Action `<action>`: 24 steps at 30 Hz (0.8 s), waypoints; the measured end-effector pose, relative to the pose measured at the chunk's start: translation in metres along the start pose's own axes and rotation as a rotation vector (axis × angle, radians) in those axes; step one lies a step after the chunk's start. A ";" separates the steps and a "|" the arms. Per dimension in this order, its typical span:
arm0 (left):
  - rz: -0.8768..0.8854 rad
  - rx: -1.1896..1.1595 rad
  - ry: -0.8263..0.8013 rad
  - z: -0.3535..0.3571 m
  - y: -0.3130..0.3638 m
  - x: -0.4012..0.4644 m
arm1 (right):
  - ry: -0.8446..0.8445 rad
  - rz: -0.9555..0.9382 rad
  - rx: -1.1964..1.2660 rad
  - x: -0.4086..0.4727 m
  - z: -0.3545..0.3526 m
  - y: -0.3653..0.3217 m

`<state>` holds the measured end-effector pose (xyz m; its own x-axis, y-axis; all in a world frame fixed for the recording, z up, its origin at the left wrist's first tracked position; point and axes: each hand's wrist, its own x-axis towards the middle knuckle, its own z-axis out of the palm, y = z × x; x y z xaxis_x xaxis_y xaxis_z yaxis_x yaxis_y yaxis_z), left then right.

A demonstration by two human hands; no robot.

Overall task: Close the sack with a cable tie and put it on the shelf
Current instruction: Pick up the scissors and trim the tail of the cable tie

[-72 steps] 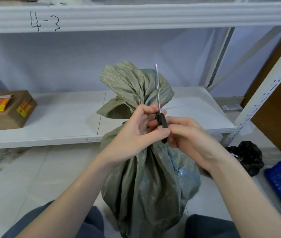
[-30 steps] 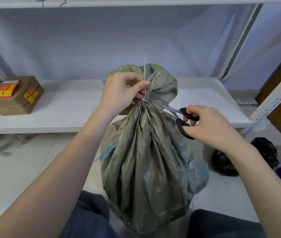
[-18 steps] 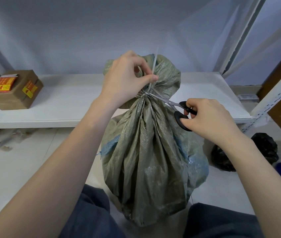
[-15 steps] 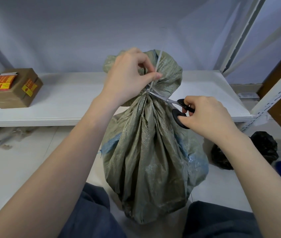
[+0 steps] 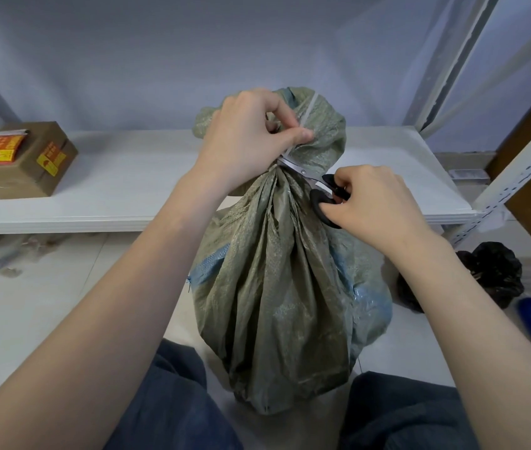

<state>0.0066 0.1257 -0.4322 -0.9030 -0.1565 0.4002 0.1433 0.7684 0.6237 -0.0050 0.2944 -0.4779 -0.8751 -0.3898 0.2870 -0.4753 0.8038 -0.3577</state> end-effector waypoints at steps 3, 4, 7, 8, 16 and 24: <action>-0.007 0.008 0.003 0.000 0.000 -0.001 | 0.002 -0.010 -0.006 0.001 0.000 -0.002; -0.008 0.010 0.005 0.001 0.000 -0.002 | 0.001 -0.009 -0.003 0.001 0.000 -0.002; -0.009 0.008 0.009 0.001 0.001 -0.003 | -0.003 -0.006 -0.002 0.003 0.001 -0.003; -0.011 0.008 0.009 0.001 0.001 -0.003 | -0.005 -0.005 -0.006 0.004 0.001 -0.004; -0.035 0.009 -0.003 0.000 -0.004 -0.003 | -0.036 -0.020 -0.045 0.005 0.001 -0.006; -0.022 0.017 -0.010 -0.001 -0.004 -0.002 | -0.030 -0.021 -0.063 0.004 0.002 -0.008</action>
<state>0.0079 0.1218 -0.4347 -0.9099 -0.1675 0.3794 0.1161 0.7754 0.6207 -0.0046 0.2858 -0.4763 -0.8676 -0.4194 0.2670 -0.4879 0.8216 -0.2948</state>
